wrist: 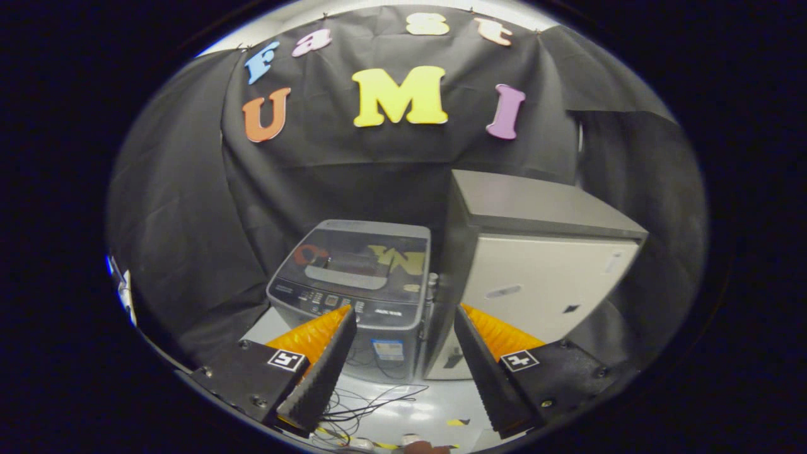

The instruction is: Put the clothes into the washing machine and then close the washing machine lid.

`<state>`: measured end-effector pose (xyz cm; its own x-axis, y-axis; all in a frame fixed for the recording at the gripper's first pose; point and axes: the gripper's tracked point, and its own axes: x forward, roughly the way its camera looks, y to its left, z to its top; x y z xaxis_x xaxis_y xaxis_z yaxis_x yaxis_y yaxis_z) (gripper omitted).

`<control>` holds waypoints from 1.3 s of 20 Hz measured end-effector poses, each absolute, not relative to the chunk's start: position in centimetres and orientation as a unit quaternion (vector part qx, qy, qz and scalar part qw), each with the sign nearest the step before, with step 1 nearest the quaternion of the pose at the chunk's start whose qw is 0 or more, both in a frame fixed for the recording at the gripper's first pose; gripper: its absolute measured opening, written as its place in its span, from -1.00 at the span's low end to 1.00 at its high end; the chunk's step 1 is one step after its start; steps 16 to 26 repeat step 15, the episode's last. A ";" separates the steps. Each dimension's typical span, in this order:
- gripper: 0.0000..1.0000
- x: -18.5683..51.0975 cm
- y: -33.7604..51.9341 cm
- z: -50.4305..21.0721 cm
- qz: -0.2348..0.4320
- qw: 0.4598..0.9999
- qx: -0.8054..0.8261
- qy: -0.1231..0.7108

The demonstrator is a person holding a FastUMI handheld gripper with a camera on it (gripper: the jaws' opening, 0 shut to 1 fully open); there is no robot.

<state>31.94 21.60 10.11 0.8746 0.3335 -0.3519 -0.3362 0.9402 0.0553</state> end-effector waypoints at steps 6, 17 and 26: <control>0.95 26.7 14.4 11.1 0.130 0.983 0.014 0.131; 0.95 21.8 10.1 13.6 0.129 0.989 -0.016 0.071; 0.95 21.8 10.1 13.6 0.129 0.989 -0.016 0.071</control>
